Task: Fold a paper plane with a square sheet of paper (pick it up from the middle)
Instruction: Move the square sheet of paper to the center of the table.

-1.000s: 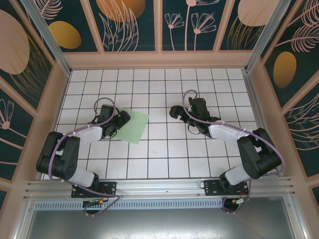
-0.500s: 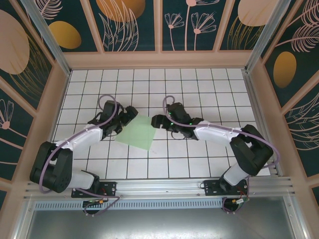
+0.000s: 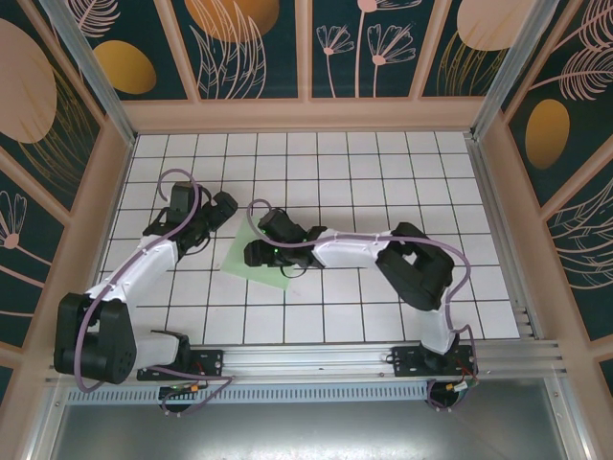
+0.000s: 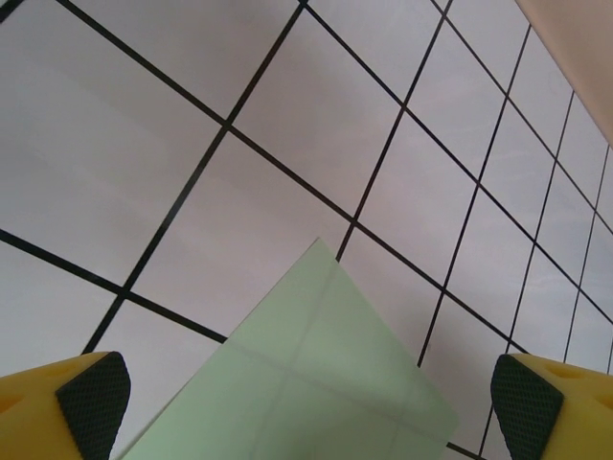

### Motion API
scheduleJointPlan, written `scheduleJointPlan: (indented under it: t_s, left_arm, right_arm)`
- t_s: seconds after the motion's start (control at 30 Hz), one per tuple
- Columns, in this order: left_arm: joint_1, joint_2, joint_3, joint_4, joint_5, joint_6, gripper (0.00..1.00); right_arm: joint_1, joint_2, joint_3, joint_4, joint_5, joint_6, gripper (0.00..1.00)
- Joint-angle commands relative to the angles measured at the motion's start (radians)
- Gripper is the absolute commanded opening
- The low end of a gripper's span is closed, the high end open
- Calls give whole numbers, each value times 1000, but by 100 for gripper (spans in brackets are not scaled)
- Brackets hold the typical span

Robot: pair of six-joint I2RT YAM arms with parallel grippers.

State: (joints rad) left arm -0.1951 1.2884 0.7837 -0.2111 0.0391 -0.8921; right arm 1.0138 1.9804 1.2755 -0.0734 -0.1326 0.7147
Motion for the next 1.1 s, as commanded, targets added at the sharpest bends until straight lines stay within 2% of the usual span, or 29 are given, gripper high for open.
scheduleJointPlan:
  t_s: [0.0,0.2,0.4,0.57,0.7,0.83,1.0,1.07]
  left_arm:
    - [10,-22,18,-42,-29,33,99]
    - [11,-5,20,-35,-27,42,99]
    - [12,2,1,5,-37,55,99]
    - [11,7,-21,45,-39,84,99]
    - [11,15,-44,71,-47,88,99]
    - [11,45,-46,88,-23,88,99]
    - [11,80,-47,99,11,84,99]
    - [12,87,-56,109,20,73,99]
  right_arm:
    - [-2,47,55,-97,-31,-33,65]
    - [-13,110,92,-217,-32,-88,65]
    - [-74,60,-27,-258,-11,-139,65]
    - [-201,-65,-210,-274,26,-218,65]
    - [-300,-135,-273,-296,50,-277,66]
    - [-344,-169,-215,-351,76,-290,67]
    - [-334,-180,-78,-368,50,-284,72]
    - [-322,-139,-16,-387,85,-281,75]
